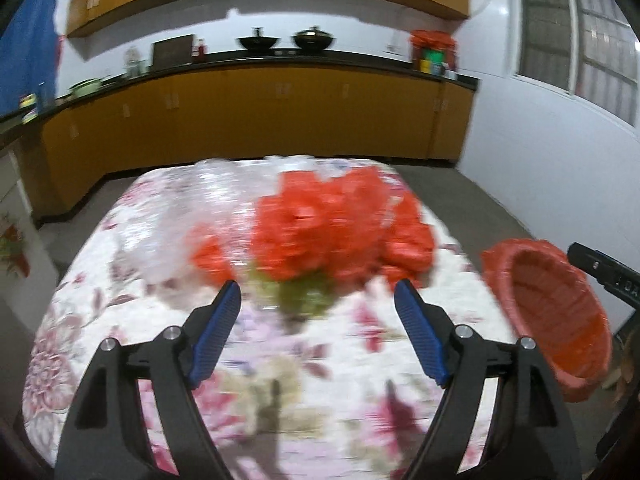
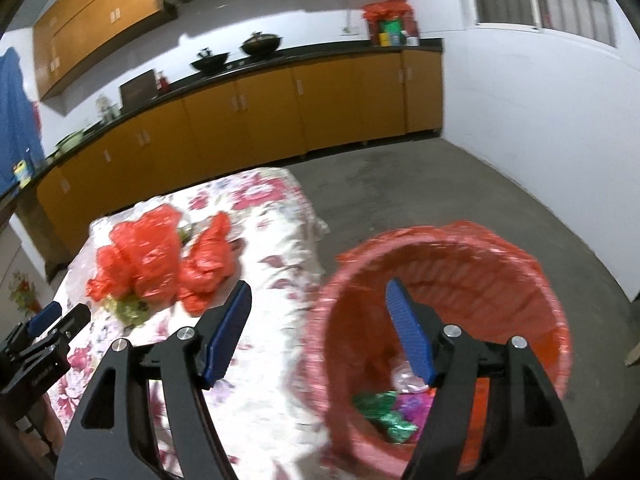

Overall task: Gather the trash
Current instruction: 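Grasp a red bag with the right gripper while the left grasps bubble wrap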

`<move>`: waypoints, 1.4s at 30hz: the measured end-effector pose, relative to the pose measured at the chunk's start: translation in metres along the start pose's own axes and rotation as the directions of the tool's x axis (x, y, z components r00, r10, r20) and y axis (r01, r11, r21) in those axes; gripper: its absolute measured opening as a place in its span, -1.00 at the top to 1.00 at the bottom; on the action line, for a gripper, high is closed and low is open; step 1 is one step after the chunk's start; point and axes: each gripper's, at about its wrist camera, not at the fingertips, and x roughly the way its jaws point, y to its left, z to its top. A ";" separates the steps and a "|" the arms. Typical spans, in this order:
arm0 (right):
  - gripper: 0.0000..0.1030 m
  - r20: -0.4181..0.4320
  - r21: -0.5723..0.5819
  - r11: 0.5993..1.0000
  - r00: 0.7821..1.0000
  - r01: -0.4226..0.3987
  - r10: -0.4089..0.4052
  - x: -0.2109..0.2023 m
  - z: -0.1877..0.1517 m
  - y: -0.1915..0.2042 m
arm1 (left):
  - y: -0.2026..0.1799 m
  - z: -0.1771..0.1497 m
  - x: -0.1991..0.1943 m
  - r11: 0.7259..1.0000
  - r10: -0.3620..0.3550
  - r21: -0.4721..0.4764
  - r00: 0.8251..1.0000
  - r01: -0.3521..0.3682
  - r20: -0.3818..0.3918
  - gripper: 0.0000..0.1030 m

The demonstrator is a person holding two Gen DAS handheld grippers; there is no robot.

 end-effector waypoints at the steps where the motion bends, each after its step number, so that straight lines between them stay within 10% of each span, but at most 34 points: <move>1: -0.36 -0.003 -0.008 1.000 1.000 -0.006 0.006 0.002 0.000 0.006 | 0.009 0.000 0.001 1.000 0.019 -0.008 1.000 -0.019 0.002 -0.51; 20: -0.35 -0.106 -0.058 0.994 0.990 -0.095 0.089 0.085 0.005 0.094 | 0.103 0.003 0.011 0.976 0.182 -0.128 0.983 -0.178 0.019 -0.57; 35: -0.35 -0.209 0.007 0.994 0.972 -0.106 0.105 0.152 0.007 0.102 | 0.109 0.016 0.042 0.979 0.173 -0.106 0.985 -0.172 0.002 -0.57; 42: 0.22 -0.254 -0.016 0.988 0.956 -0.156 0.147 0.159 0.000 0.111 | 0.110 0.023 0.072 0.979 0.175 -0.100 0.983 -0.179 -0.047 -0.26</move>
